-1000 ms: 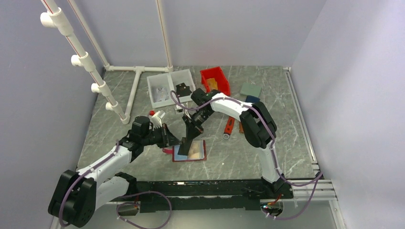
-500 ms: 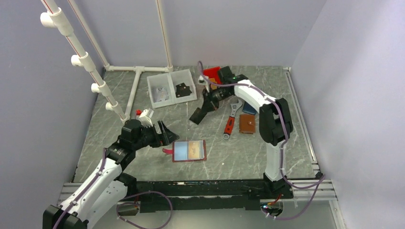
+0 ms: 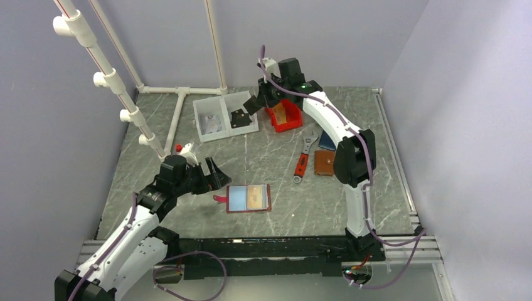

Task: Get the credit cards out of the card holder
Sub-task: Place the credit card in the storage box.

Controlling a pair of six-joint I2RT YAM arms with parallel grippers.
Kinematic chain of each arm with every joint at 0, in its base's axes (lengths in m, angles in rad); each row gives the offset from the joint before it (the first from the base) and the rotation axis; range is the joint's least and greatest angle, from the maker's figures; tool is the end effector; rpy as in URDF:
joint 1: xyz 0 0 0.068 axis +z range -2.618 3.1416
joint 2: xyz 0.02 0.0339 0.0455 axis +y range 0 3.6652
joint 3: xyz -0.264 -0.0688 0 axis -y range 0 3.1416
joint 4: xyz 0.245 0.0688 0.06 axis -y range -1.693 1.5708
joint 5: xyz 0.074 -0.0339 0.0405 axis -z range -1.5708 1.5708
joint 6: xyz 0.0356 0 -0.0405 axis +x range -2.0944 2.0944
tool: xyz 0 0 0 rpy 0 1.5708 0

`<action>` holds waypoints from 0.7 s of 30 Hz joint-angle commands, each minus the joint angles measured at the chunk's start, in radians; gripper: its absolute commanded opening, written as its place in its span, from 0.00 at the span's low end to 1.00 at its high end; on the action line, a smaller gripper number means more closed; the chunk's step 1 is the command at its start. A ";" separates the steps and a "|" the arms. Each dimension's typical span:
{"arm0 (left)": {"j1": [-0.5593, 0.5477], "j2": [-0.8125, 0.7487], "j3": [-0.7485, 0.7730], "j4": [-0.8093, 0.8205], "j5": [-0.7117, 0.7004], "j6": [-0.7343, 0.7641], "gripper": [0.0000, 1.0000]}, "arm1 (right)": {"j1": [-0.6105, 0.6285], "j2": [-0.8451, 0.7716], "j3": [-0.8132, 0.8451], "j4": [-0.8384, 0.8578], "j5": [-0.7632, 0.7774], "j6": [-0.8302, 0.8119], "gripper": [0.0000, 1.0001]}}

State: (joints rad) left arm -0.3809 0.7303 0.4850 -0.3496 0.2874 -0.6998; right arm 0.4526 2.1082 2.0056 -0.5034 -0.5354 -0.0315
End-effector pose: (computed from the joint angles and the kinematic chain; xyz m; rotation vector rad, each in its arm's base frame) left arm 0.1495 -0.0708 0.2277 -0.1894 2.2822 -0.9068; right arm 0.4336 0.2310 0.3153 -0.8238 2.0347 0.8206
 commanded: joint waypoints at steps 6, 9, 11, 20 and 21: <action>-0.003 -0.005 0.094 -0.070 -0.121 0.016 0.99 | 0.112 0.083 0.128 0.096 0.338 0.150 0.00; -0.003 -0.007 0.088 -0.067 -0.110 0.013 0.99 | 0.129 0.108 0.146 0.104 0.384 0.159 0.00; -0.003 -0.009 0.085 -0.063 -0.104 0.012 0.99 | 0.134 0.121 0.158 0.108 0.413 0.164 0.00; -0.003 0.001 0.087 -0.057 -0.107 0.017 0.99 | 0.147 0.170 0.180 0.126 0.408 0.180 0.00; -0.003 0.001 0.087 -0.057 -0.107 0.017 0.99 | 0.149 0.181 0.187 0.126 0.401 0.180 0.00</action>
State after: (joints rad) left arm -0.3809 0.7303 0.5465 -0.4171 0.1932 -0.6949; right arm 0.5964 2.2635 2.1281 -0.4187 -0.1471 0.1253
